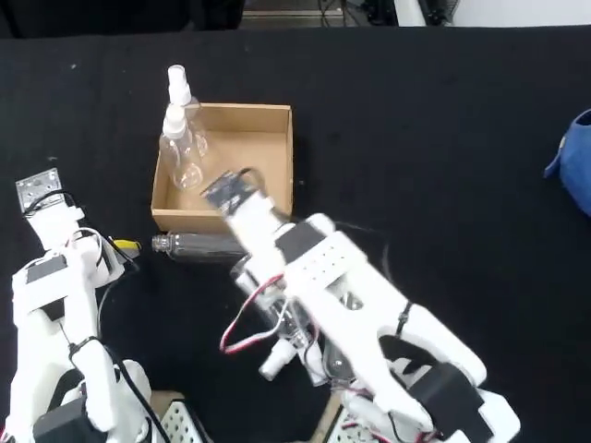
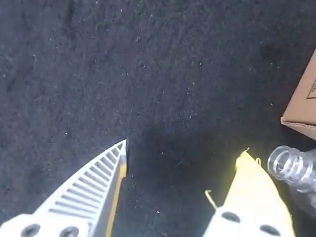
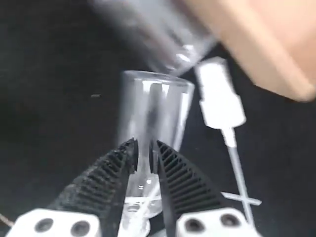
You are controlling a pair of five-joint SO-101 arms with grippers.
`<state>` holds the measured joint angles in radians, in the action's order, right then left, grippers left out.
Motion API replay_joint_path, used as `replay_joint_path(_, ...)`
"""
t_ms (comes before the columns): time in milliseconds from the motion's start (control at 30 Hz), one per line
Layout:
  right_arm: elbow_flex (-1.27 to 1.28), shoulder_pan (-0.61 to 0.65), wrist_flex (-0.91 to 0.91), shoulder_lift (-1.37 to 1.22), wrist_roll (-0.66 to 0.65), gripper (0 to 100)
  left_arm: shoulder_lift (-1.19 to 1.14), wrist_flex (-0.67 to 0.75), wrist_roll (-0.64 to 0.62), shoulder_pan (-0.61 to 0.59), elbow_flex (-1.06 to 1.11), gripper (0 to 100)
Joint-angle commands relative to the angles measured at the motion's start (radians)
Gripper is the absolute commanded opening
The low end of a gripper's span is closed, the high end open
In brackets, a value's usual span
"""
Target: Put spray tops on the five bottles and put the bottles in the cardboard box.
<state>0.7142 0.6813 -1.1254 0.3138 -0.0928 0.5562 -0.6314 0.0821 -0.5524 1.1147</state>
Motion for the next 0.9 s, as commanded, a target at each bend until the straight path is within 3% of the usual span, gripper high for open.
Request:
replay_joint_path(0, -0.054, 0.126, 0.02, 0.001, -0.011, 3.8, 0.006, 0.0, -0.012, -0.007, -0.038, 20)
replay_joint_path(200, -0.142, 0.12, -0.095, 0.001, -0.011, 4.7, 0.006, 0.002, -0.012, -0.007, -0.038, 20)
replay_joint_path(400, -0.228, 0.084, -0.272, -0.001, -0.029, 24.4, 0.005, 0.002, -0.012, -0.001, -0.036, 20)
replay_joint_path(500, -0.166, 0.095, -0.204, -0.001, -0.06, 28.9, 0.005, 0.002, -0.012, -0.001, -0.038, 20)
replay_joint_path(700, 0.031, 0.101, 0.043, -0.002, -0.058, 20.8, 0.006, 0.002, -0.012, -0.007, -0.036, 20)
replay_joint_path(867, 0.157, 0.098, 0.183, -0.002, -0.058, 20.8, 0.006, 0.0, -0.011, -0.01, -0.038, 20)
